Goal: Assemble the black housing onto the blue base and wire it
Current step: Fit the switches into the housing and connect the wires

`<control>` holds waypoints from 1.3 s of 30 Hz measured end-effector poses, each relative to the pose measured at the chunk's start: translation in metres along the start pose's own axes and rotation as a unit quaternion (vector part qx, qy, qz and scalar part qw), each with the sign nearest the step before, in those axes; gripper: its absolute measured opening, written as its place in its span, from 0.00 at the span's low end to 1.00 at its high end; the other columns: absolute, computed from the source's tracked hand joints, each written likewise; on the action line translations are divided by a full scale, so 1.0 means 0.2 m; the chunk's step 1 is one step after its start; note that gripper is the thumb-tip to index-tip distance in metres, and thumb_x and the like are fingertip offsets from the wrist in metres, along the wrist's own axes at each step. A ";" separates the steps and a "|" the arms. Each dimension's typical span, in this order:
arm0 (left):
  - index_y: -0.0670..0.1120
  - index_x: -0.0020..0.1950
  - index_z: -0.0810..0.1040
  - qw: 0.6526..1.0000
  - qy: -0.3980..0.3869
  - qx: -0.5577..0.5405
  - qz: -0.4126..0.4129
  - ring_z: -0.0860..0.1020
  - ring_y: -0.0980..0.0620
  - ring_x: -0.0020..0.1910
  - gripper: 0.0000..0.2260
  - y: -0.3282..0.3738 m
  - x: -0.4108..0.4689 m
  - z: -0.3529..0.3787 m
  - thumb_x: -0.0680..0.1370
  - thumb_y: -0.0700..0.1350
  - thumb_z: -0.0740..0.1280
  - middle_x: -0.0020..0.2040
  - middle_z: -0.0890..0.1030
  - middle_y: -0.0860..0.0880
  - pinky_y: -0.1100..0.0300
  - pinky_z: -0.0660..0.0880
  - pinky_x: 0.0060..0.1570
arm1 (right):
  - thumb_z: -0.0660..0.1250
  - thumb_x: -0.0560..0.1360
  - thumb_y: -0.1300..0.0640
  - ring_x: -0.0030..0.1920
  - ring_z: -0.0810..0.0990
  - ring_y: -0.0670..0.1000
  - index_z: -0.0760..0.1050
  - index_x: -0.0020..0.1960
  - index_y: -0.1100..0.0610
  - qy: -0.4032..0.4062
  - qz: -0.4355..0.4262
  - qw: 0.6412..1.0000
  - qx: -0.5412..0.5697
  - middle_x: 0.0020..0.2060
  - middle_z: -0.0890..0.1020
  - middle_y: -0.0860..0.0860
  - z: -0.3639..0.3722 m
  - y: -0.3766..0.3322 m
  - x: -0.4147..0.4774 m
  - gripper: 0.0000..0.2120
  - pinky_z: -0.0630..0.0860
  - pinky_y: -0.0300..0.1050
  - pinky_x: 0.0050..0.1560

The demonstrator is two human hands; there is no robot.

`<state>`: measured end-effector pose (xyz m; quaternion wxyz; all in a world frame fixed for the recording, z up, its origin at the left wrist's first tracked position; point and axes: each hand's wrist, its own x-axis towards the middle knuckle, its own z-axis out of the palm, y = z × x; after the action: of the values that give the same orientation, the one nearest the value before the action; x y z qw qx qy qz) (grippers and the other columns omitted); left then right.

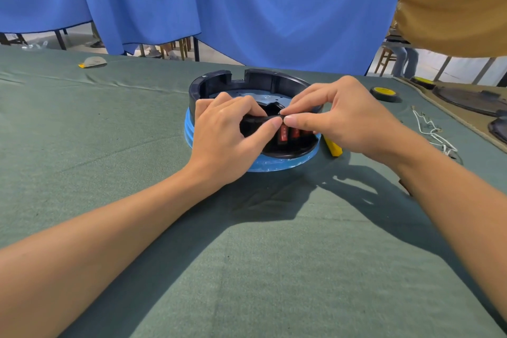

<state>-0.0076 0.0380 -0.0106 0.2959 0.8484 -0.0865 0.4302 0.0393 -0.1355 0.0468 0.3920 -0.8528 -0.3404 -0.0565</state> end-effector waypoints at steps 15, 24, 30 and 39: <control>0.44 0.47 0.80 0.995 -0.037 0.058 0.066 0.73 0.50 0.45 0.16 -0.02 -0.02 -0.01 0.74 0.57 0.68 0.40 0.72 0.60 0.58 0.58 0.50 | 0.72 0.74 0.59 0.40 0.79 0.39 0.85 0.49 0.53 0.043 -0.021 0.998 -0.029 0.45 0.82 0.46 0.03 0.02 -0.03 0.06 0.72 0.33 0.44; 0.44 0.49 0.79 0.993 -0.059 0.071 0.066 0.73 0.50 0.47 0.16 -0.01 -0.02 -0.03 0.70 0.54 0.70 0.43 0.74 0.58 0.61 0.56 0.51 | 0.75 0.70 0.60 0.57 0.73 0.51 0.80 0.59 0.51 0.026 -0.046 0.994 -0.094 0.55 0.79 0.45 0.06 0.06 -0.08 0.18 0.70 0.42 0.58; 0.43 0.48 0.78 0.994 -0.054 0.079 0.043 0.72 0.49 0.47 0.15 0.00 -0.03 -0.02 0.70 0.53 0.70 0.42 0.74 0.57 0.61 0.55 0.50 | 0.74 0.70 0.60 0.52 0.67 0.47 0.80 0.58 0.52 0.062 -0.063 0.987 -0.134 0.54 0.78 0.46 0.11 0.07 -0.08 0.17 0.60 0.24 0.52; 0.43 0.48 0.78 0.995 -0.043 0.074 0.044 0.72 0.49 0.46 0.11 0.00 -0.03 -0.01 0.71 0.50 0.68 0.41 0.74 0.57 0.60 0.56 0.50 | 0.71 0.74 0.58 0.54 0.71 0.47 0.81 0.56 0.50 0.059 -0.055 0.992 -0.097 0.52 0.79 0.44 0.10 0.06 -0.07 0.12 0.65 0.34 0.54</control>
<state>-0.0128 0.0385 -0.0137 0.2093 0.8812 -0.1042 0.4110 0.0327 -0.1349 0.0204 0.3232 -0.8618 -0.3562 -0.1614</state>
